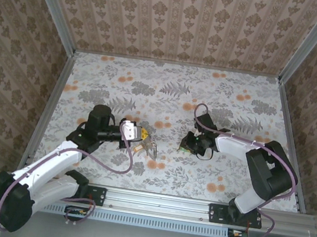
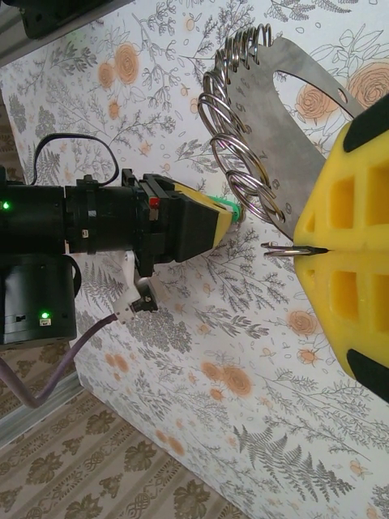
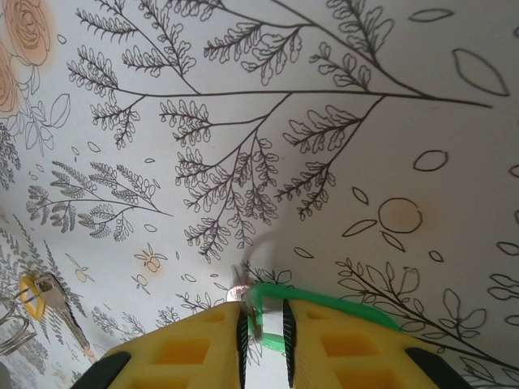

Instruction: Put the keys on the keyring

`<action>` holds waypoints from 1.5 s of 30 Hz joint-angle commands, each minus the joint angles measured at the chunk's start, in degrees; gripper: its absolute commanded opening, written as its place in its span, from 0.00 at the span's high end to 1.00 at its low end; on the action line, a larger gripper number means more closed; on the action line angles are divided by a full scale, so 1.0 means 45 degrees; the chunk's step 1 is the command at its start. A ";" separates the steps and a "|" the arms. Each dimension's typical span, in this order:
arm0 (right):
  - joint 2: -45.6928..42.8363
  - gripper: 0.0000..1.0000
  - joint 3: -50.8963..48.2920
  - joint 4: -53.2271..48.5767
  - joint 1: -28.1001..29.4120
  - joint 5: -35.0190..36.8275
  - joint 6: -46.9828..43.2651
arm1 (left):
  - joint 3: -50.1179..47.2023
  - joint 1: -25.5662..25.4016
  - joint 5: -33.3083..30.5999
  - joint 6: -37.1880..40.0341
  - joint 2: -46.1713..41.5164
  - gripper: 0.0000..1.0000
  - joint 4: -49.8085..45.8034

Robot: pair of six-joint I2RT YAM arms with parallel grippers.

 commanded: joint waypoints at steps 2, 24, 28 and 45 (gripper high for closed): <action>0.0289 0.77 0.0440 -0.0183 0.0123 0.0305 -0.0245 | 0.0409 0.0045 0.0518 0.0014 0.0055 1.00 0.0045; 0.0763 0.78 0.1681 -0.1186 0.0794 0.1402 -0.1579 | 0.0452 0.0045 0.0462 0.0067 0.0060 1.00 -0.0117; 0.1043 0.76 0.1841 -0.1294 0.0865 0.1324 -0.1630 | 0.0462 0.0045 0.0479 0.0071 0.0050 1.00 -0.0157; -0.0244 0.67 0.2455 -0.2285 0.0602 0.1473 -0.4422 | 0.0479 0.0045 0.0508 0.0081 0.0085 1.00 -0.0204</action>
